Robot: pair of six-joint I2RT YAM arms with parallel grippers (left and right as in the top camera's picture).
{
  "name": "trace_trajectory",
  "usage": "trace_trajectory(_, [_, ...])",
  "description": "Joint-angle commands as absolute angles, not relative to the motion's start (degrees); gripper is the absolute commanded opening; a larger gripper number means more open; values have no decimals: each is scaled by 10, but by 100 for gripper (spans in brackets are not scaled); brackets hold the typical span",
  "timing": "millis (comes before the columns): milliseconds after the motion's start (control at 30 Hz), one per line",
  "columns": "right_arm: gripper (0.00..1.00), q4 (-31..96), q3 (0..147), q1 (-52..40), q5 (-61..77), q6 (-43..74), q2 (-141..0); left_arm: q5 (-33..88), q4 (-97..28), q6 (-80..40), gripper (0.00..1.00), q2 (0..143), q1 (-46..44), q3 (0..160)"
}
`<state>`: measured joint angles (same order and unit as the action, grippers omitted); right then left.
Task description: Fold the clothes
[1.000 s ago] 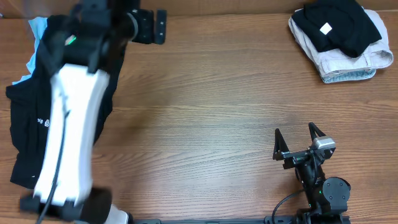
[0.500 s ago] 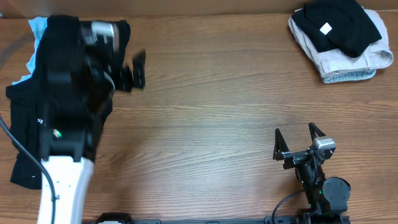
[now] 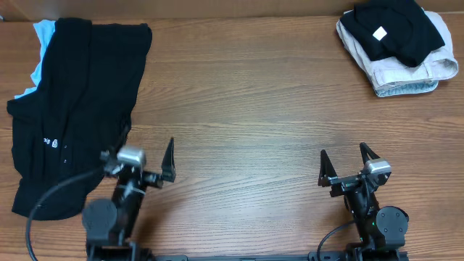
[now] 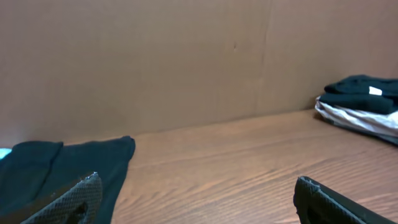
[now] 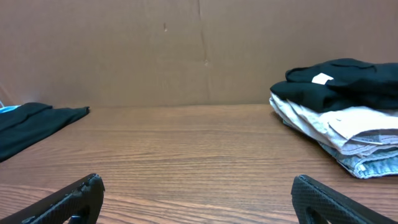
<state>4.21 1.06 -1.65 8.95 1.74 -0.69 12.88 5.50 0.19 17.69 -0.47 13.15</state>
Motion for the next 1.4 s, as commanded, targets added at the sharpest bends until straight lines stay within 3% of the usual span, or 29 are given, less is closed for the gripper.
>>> trace_trajectory(0, [100, 40, 4, -17, 86, 22, -2, 130, 65, -7, 100, 116, 10, 87])
trace_trajectory(400, [100, 40, 4, -17, 86, 22, -2, 131, 49, -23, 100, 1, 27, 3])
trace_trajectory(667, [100, 40, 4, -17, 86, 22, -2, 131, -36, -23, 100, 2, 27, 3])
trace_trajectory(1367, [100, 40, 5, -17, 86, 22, -2, 130, -32, -23, 100, 3, 27, 3])
